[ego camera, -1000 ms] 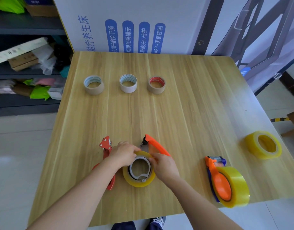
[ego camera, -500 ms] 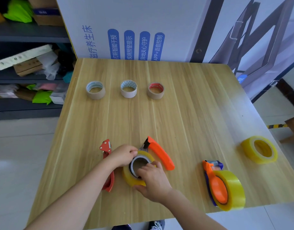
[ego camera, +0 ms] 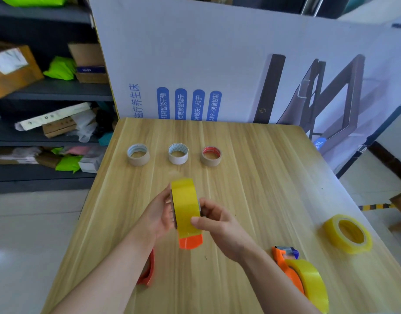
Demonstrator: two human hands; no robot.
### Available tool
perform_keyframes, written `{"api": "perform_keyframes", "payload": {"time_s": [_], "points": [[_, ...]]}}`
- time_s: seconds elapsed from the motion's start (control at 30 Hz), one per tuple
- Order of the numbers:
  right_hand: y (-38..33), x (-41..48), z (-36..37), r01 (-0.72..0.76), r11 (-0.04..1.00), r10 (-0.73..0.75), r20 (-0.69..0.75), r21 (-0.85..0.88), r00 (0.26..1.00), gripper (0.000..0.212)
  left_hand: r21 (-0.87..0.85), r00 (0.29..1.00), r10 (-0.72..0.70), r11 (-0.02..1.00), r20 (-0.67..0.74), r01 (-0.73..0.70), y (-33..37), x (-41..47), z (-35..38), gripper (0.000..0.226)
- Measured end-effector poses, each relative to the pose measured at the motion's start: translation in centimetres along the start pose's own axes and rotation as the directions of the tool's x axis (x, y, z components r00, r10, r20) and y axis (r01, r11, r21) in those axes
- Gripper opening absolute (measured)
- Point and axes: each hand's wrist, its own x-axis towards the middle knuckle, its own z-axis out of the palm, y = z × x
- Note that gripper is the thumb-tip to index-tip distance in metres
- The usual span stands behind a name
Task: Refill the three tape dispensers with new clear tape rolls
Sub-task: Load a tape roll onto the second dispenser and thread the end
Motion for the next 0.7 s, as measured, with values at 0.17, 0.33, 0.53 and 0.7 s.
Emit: {"api": "perform_keyframes", "payload": {"time_s": [0.17,0.33,0.53,0.7], "points": [[-2.1,-0.2,1.4,0.103,0.992,-0.107,-0.061,-0.068,0.992,0.011,-0.147,0.93,0.366,0.92,-0.01,-0.364,2.6,-2.4,2.2,0.019],[-3.7,0.2,3.0,0.208,0.959,-0.234,-0.125,-0.191,0.964,0.018,-0.067,0.76,0.632,0.774,0.155,-0.63,4.4,-5.8,4.2,0.028],[-5.9,0.3,4.4,0.228,0.954,-0.26,-0.164,-0.193,0.952,0.032,0.113,0.638,0.712,0.637,0.294,-0.763,5.7,-8.7,5.6,0.053],[-7.2,0.2,4.9,0.213,0.969,-0.237,-0.244,-0.121,0.94,0.058,0.123,0.6,0.722,0.599,0.345,-0.791,6.1,-10.4,6.7,0.056]]}}
